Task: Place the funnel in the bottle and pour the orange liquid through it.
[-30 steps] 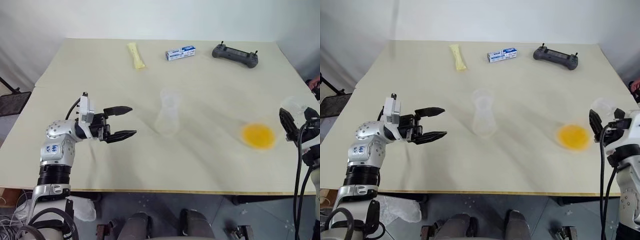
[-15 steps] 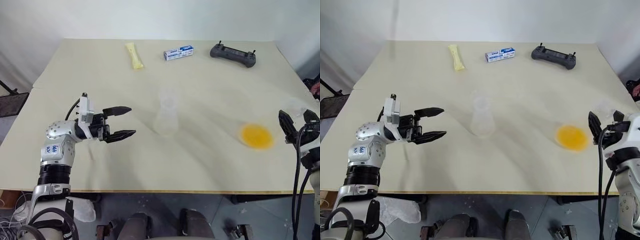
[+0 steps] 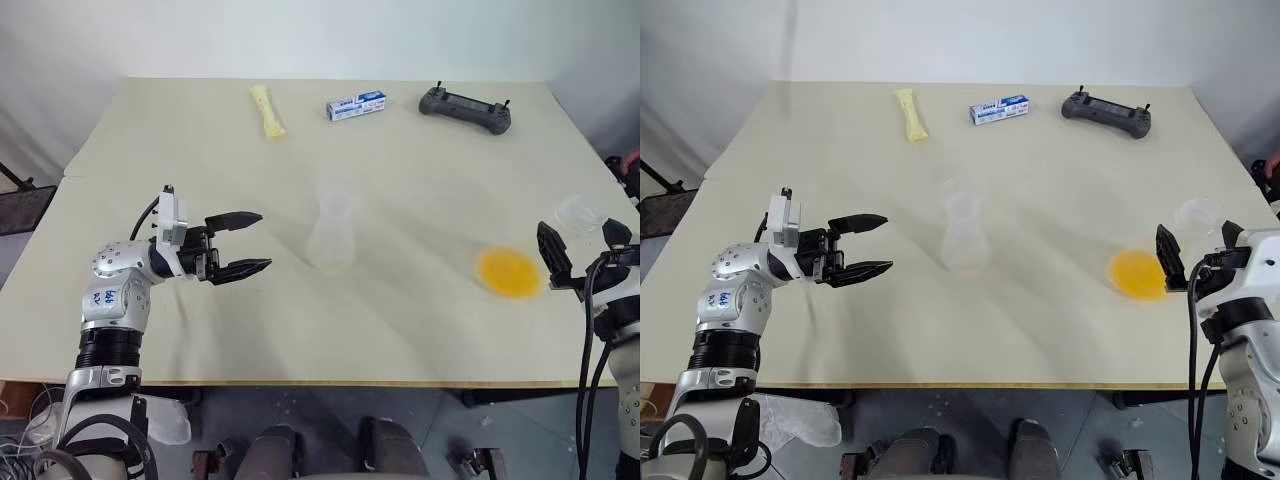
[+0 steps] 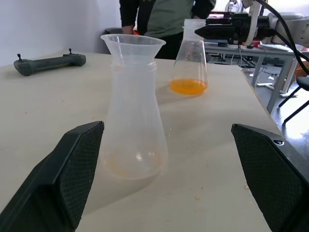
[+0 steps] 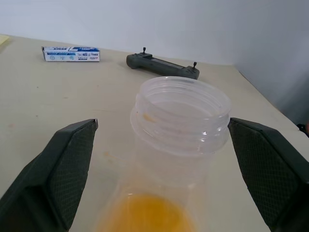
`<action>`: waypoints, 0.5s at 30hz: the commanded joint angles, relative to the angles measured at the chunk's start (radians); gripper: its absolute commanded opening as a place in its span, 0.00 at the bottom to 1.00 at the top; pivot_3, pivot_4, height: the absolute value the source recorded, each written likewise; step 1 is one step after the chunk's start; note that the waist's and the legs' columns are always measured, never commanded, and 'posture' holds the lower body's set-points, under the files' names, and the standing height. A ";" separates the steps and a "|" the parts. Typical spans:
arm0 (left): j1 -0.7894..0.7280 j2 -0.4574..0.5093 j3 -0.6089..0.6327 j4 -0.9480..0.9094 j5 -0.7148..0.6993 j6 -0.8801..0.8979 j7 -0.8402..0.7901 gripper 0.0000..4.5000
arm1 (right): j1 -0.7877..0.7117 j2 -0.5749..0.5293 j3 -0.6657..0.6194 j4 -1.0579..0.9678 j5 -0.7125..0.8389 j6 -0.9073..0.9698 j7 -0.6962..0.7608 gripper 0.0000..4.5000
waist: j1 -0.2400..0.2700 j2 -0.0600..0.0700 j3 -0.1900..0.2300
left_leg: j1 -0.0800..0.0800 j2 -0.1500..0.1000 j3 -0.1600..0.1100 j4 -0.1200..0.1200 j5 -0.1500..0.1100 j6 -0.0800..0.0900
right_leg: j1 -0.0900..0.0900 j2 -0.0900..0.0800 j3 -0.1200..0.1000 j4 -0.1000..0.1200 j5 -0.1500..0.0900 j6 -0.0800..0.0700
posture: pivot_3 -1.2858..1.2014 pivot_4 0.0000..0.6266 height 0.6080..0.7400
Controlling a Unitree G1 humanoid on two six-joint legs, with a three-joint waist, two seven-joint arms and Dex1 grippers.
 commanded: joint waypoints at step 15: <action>-0.015 0.003 0.014 -0.020 -0.015 -0.008 0.005 1.00 | 0.059 0.057 -0.028 -0.100 0.023 -0.004 -0.068 1.00 | 0.003 0.000 0.000 | 0.000 0.000 0.000 0.000 0.000 0.000 | 0.000 0.000 0.000 0.000 0.000 0.000 | 0.52 0.24 1.00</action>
